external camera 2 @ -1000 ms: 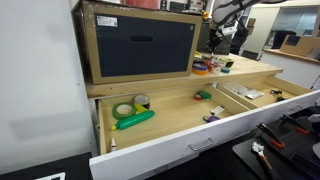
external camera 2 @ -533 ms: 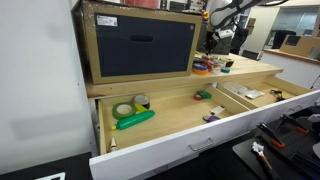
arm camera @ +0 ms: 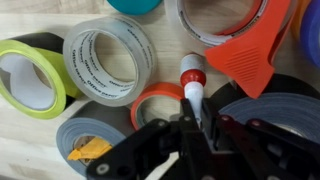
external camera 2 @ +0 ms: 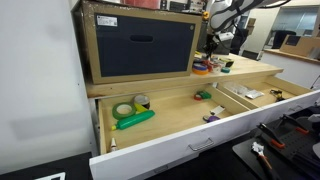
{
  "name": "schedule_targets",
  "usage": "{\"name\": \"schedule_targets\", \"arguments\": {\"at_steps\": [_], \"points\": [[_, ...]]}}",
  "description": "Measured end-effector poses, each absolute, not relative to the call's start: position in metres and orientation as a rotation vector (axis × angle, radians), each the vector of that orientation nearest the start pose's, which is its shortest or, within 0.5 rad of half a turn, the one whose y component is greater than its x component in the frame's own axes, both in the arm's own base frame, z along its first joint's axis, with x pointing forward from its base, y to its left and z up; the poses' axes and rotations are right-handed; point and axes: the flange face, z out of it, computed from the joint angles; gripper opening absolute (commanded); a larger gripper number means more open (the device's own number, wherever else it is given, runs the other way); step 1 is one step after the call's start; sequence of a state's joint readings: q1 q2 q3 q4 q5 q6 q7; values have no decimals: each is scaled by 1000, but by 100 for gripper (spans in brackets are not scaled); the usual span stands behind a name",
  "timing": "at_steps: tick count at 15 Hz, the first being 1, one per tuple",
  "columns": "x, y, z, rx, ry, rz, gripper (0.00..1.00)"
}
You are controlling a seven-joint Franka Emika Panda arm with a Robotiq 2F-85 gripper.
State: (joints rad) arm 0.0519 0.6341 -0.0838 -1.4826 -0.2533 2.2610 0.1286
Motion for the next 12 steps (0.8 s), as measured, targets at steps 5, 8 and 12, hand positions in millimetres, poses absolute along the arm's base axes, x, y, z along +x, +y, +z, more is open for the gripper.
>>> {"name": "schedule_targets", "arguments": {"at_steps": [5,8,12], "points": [[728,-20,320,-3375,-15,-285,85],[727,-18,324,-3367,-27,-291,100],[717,2,347,-3302,-184,-297,100]]}}
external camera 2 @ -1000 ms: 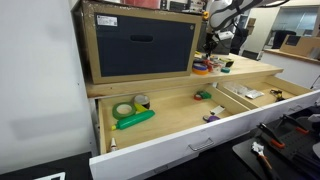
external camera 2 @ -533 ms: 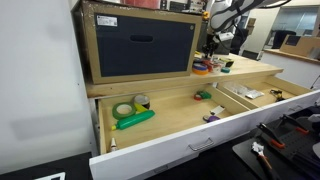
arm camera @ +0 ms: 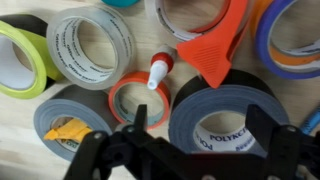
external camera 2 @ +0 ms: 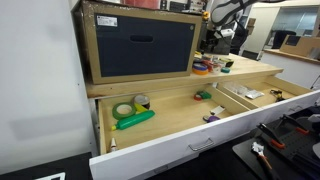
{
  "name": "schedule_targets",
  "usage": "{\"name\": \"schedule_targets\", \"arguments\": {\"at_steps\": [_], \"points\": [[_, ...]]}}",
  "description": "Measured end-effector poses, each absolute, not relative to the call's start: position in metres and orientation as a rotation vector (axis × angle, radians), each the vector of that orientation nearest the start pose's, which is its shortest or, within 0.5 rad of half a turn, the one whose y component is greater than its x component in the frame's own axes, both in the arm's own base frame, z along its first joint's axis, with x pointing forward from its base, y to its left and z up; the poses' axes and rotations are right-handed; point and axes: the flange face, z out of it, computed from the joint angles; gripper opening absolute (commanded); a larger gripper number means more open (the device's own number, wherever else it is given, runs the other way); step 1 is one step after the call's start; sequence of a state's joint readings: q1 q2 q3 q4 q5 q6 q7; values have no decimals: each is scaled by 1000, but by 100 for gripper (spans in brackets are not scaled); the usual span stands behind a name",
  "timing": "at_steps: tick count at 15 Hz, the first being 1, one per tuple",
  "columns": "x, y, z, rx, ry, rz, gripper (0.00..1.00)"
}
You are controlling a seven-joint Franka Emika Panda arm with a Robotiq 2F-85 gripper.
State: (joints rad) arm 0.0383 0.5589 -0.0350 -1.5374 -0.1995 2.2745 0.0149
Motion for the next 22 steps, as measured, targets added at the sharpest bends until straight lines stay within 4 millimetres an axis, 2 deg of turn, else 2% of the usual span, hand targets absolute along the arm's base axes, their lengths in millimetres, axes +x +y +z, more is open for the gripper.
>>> {"name": "schedule_targets", "arguments": {"at_steps": [5,9,13,17,19,22], "points": [[685,52,388,-3140,-489,-206,100],[653,86,400,-3044,-591,-17,100],[619,100,393,-3009,-590,128,100],[579,113,383,-3018,-487,218,100],[560,117,389,-3037,-411,229,100],[537,115,409,-3065,-312,200,100]]}}
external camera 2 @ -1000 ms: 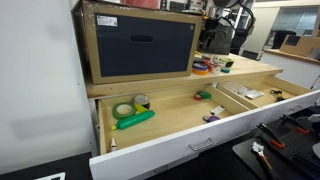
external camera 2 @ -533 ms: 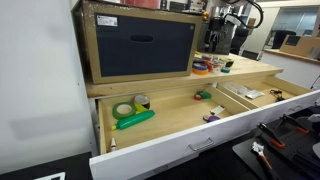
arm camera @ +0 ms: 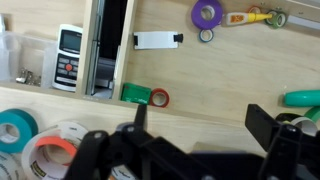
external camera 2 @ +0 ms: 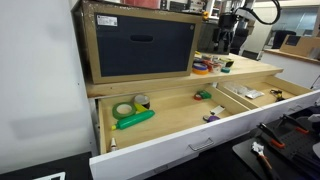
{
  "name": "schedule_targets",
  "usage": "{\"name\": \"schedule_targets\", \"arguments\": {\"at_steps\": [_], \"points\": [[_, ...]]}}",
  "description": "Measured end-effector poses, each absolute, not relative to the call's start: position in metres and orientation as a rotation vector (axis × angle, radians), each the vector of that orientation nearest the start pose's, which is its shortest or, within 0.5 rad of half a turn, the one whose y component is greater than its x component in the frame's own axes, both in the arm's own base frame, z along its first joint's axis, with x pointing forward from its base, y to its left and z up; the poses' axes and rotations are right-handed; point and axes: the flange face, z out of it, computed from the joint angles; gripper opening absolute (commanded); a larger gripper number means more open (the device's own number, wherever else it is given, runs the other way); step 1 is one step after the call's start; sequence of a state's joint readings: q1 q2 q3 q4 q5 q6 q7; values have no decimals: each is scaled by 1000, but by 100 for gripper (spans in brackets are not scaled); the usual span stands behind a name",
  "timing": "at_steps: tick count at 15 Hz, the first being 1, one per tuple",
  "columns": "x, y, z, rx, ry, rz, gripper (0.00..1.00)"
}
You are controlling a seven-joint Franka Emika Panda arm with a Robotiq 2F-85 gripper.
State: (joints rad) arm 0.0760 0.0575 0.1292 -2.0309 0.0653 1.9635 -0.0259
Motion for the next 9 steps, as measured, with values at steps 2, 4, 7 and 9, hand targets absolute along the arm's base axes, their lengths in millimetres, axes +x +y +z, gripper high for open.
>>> {"name": "schedule_targets", "arguments": {"at_steps": [2,4,7,9], "points": [[524,111,424,-3079,-250,177,100],[511,107,438,-3090,-199,167,100],[496,105,458,-3101,-138,161,100],[490,105,470,-3108,-97,153,100]]}}
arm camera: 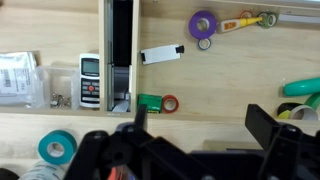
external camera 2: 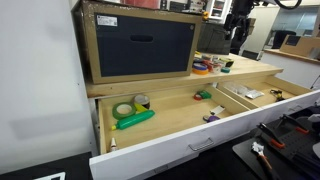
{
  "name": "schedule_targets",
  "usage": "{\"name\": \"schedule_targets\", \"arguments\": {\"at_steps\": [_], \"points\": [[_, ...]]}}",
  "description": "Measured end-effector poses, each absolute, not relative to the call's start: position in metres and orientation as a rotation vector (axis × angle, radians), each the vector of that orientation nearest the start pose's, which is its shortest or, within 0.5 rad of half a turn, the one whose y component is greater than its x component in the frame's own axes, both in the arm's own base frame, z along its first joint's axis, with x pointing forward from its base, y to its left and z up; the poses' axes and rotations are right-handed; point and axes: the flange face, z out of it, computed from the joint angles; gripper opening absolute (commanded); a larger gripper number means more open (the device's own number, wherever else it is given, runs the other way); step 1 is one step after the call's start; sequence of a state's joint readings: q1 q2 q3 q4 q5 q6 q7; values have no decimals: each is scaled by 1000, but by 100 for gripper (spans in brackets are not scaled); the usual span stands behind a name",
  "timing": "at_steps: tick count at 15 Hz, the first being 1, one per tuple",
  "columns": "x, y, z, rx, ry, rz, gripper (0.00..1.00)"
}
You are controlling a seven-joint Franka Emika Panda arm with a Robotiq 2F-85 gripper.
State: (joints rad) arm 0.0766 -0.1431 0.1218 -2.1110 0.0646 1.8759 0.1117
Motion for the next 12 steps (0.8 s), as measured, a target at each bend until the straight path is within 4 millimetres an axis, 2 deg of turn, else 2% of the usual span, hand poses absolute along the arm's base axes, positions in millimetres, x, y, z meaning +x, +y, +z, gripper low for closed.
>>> {"name": "schedule_targets", "arguments": {"at_steps": [3,6,8,10,12], "points": [[482,114,481,-3119,-38,138,100],[472,133,484,-3133,8,126,100],[457,147,479,-3147,27,141,100],[434,159,469,-3164,69,171,100],[426,162,466,-3171,62,173,100]]}}
